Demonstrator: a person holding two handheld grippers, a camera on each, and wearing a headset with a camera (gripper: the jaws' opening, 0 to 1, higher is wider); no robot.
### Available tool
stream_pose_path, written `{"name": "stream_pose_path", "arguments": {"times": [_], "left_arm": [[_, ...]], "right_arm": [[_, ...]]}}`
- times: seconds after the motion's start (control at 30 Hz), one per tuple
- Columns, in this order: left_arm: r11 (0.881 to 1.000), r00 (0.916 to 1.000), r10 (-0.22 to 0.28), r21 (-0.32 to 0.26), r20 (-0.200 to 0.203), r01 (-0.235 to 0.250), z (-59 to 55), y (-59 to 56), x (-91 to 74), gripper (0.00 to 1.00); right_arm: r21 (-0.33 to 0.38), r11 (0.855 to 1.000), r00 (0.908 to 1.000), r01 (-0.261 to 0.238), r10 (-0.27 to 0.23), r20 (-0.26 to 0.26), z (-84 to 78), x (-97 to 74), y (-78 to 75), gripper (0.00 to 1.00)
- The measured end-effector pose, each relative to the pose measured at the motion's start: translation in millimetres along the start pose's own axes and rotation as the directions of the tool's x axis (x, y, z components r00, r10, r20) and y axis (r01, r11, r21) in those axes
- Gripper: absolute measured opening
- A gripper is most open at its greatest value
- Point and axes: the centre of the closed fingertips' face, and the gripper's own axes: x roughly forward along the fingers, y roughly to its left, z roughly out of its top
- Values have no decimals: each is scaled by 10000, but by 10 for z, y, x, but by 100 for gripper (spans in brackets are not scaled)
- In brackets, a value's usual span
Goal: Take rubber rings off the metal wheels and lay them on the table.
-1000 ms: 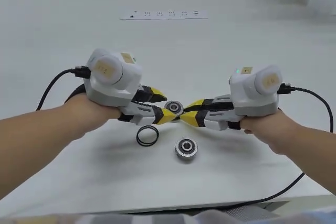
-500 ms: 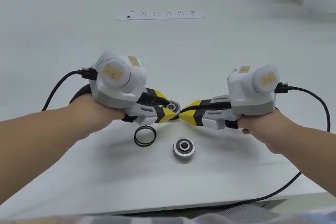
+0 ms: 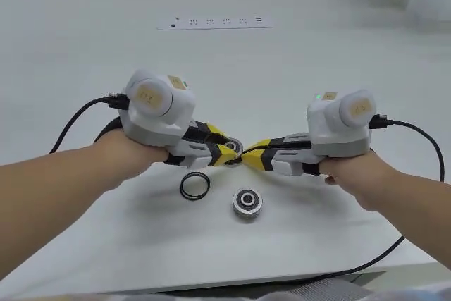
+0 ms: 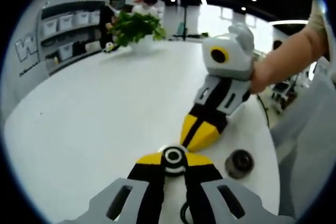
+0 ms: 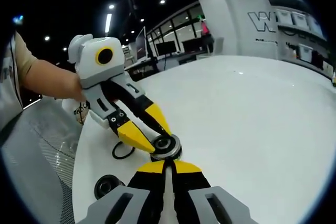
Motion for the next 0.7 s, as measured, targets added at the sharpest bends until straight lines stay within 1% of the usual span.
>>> {"name": "stream_pose_path", "arguments": {"times": [0.03,0.07,0.13,0.17,0.23,0.27,0.3,0.37,0.43,0.47,0.5,0.53,0.57,0.6,0.63,0.67,0.7], "left_arm": [[10000,10000,7,55,-10,-7,-1,-5,1,14],[9995,10000,37,329,-67,-35,-3,-21,2,14],[9957,9998,148,918,-139,-135,0,-18,6,14],[9977,9998,163,666,-130,-154,-2,-2,12,14],[9979,9997,217,607,-98,-211,-6,-6,6,14],[9975,9996,249,667,-96,-242,-5,-14,5,14],[9959,9994,313,852,-122,-301,-7,-21,3,14],[9946,9992,373,976,-167,-355,-7,-27,4,14],[9943,9990,421,989,-166,-402,-7,2,5,14],[9942,9989,443,987,-158,-425,-5,12,3,14],[9942,9988,460,977,-155,-443,-6,13,2,14],[9941,9987,490,974,-151,-473,-4,8,0,14],[9940,9986,510,978,-151,-493,-5,6,-2,14],[9939,9985,535,972,-149,-518,-3,6,-2,14],[9939,9984,541,968,-148,-524,-3,5,-3,14],[9939,9984,554,962,-145,-538,-4,3,-4,14],[9938,9982,578,956,-136,-562,-3,0,-5,13]], "right_arm": [[2,10000,10000,6,-6,0,1,1,-1,1],[5,10000,10000,10,-10,-7,0,2,-1,1],[36,10000,10000,10,-10,-20,-4,2,-4,1],[39,10000,10000,16,-16,-11,-3,2,-8,1],[188,9998,10000,18,-18,23,-7,0,-13,0],[343,9994,10000,36,-38,64,-8,-1,-18,0],[607,9981,9999,60,-69,139,-5,-3,-17,0],[1067,9941,9996,171,-194,209,-16,-6,-32,0],[1792,9837,9990,115,-192,413,-8,0,-34,0],[2168,9762,9984,105,-224,528,-7,0,-38,0],[2399,9708,9979,92,-242,597,-9,-12,-52,0],[2820,9594,9968,70,-290,738,-6,-16,-66,0],[3122,9500,9958,30,-315,860,8,-24,-48,0],[3631,9316,9914,-156,-327,1265,52,-36,-53,0],[3815,9242,9902,-143,-400,1341,60,-44,-58,0],[4209,9071,9865,-70,-626,1515,69,-64,-103,0],[4513,8915,9837,-386,-455,1741,101,-69,-67,0]]}}
